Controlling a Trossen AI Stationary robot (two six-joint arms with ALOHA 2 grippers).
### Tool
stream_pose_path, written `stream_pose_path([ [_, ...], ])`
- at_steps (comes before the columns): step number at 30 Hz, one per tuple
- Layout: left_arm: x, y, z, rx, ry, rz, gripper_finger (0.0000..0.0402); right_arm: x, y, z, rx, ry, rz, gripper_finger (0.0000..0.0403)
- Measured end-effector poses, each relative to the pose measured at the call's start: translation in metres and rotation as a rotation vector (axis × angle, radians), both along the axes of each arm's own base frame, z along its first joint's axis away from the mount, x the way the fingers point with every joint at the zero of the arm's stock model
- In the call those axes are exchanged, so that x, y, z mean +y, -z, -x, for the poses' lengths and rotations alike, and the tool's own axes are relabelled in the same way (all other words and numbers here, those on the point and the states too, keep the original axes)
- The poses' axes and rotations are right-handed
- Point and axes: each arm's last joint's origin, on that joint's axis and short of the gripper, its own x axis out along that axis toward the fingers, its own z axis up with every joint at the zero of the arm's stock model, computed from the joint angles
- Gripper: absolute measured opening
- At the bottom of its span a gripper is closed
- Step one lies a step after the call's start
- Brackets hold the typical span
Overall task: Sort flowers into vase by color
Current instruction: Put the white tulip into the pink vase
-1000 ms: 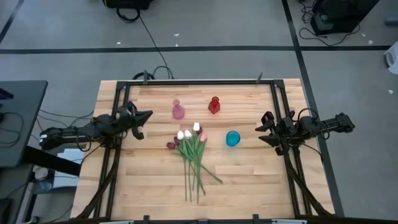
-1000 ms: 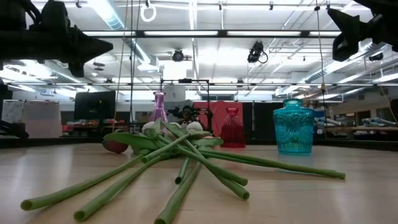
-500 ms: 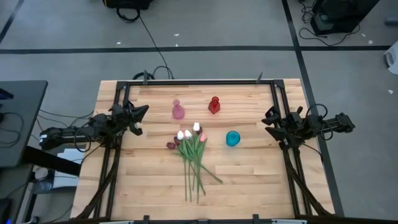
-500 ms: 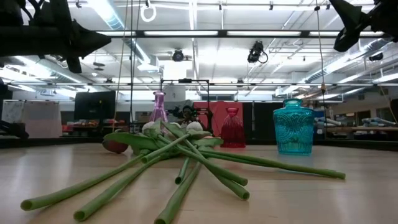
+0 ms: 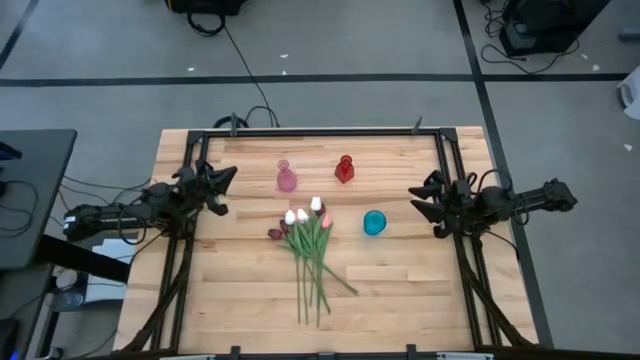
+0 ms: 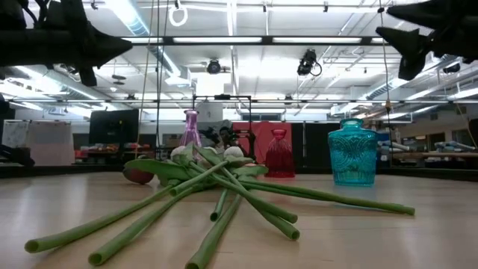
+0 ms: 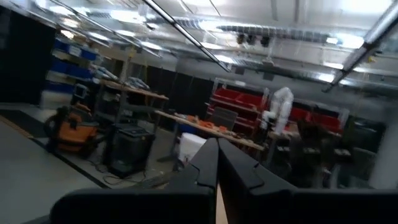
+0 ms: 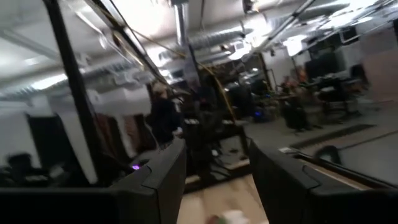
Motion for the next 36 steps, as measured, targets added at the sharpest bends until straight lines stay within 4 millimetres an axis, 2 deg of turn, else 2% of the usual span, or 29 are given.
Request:
stream_pose_path([
  [4,-0.001,-0.002,-0.002,-0.074,0.075,0.096,0.0016,-0.004,0.002,-0.006,0.066,0.043,0.024,0.0187],
  [6,-0.003,-0.006,-0.007,-0.055,0.148,0.118,0.0016,-0.008,0.001,-0.009,0.097,0.081,0.035,0.0187],
  [9,-0.005,-0.016,-0.021,0.046,0.180,0.129,0.0016,-0.013,-0.006,-0.013,0.125,0.131,0.050,0.0187],
  [13,-0.007,-0.030,-0.050,0.236,0.174,0.098,0.0016,-0.018,-0.016,-0.016,0.145,0.162,0.118,0.0187],
  [18,-0.009,-0.038,-0.086,0.420,0.186,0.101,0.0016,-0.023,-0.015,-0.017,0.177,0.241,0.154,0.0187],
  [22,-0.015,-0.041,-0.103,0.513,0.218,0.146,0.0016,-0.026,-0.012,-0.017,0.210,0.247,0.162,0.0187],
  [29,-0.031,-0.039,-0.119,0.677,0.262,0.345,0.0016,-0.033,-0.003,-0.020,0.294,0.242,0.126,0.0187],
  [36,-0.055,-0.041,-0.134,0.865,0.288,0.574,0.0016,-0.037,0.003,-0.031,0.359,0.254,0.159,0.0187],
])
